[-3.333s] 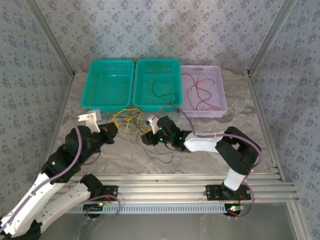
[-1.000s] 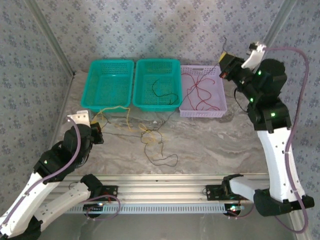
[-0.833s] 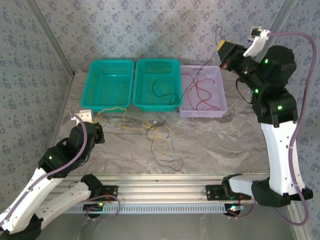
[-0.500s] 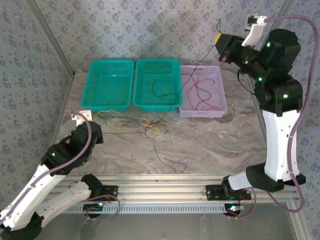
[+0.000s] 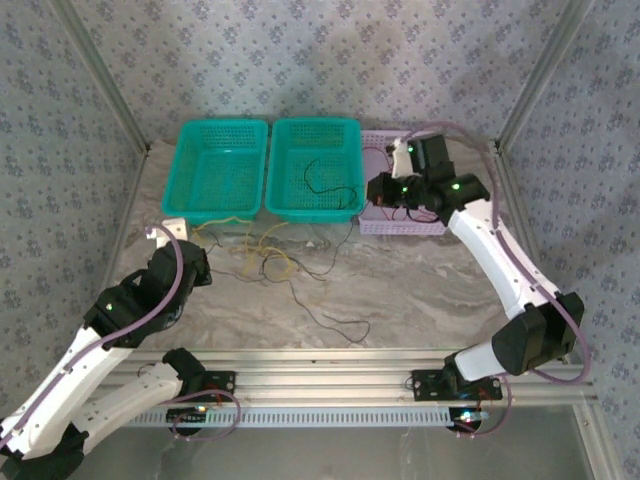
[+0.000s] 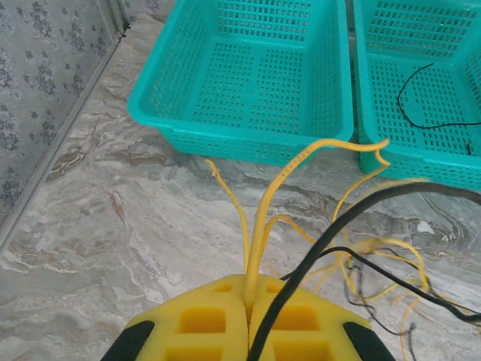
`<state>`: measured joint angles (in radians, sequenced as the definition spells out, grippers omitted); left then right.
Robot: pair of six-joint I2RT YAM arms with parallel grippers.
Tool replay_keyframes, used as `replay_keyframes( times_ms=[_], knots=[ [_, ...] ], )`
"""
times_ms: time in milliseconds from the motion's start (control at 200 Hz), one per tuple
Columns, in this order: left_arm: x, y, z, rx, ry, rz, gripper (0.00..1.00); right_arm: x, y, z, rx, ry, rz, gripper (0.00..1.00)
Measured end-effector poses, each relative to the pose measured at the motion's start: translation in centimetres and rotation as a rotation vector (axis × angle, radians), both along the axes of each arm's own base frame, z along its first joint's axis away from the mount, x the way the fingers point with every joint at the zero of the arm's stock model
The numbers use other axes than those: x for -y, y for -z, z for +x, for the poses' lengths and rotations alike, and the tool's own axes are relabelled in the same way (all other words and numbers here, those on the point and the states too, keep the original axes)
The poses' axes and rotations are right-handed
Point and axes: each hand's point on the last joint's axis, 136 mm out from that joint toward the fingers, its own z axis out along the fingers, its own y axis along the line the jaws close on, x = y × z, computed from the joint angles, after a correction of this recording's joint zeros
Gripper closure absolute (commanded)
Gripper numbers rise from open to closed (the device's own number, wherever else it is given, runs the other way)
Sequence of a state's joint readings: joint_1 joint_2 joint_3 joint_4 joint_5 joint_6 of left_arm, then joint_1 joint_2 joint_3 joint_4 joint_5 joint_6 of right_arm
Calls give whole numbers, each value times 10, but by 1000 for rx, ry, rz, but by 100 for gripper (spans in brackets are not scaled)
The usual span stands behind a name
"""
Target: Untangle the cables
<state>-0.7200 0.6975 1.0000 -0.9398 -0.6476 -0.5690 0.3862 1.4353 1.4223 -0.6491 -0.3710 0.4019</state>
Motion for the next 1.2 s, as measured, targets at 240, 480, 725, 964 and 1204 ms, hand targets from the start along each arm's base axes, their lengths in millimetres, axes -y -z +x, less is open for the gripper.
replay_keyframes(
  times_ms=[240, 480, 725, 964, 1204],
  knots=[
    [3, 1, -1, -7, 10, -18, 100, -14, 46, -12, -41, -62, -60, 65],
    [5, 1, -1, -12, 16, -35, 100, -66, 57, -61, 22, -306, -154, 46],
    [5, 0, -1, -8, 15, -39, 100, -105, 116, -141, -26, -557, -275, 44],
    [6, -1, -2, -9, 19, -48, 100, -103, 183, -162, -54, -612, -491, 39],
    [7, -3, -2, -6, 23, -59, 100, -118, 226, -171, -26, -648, -604, 38]
  ],
)
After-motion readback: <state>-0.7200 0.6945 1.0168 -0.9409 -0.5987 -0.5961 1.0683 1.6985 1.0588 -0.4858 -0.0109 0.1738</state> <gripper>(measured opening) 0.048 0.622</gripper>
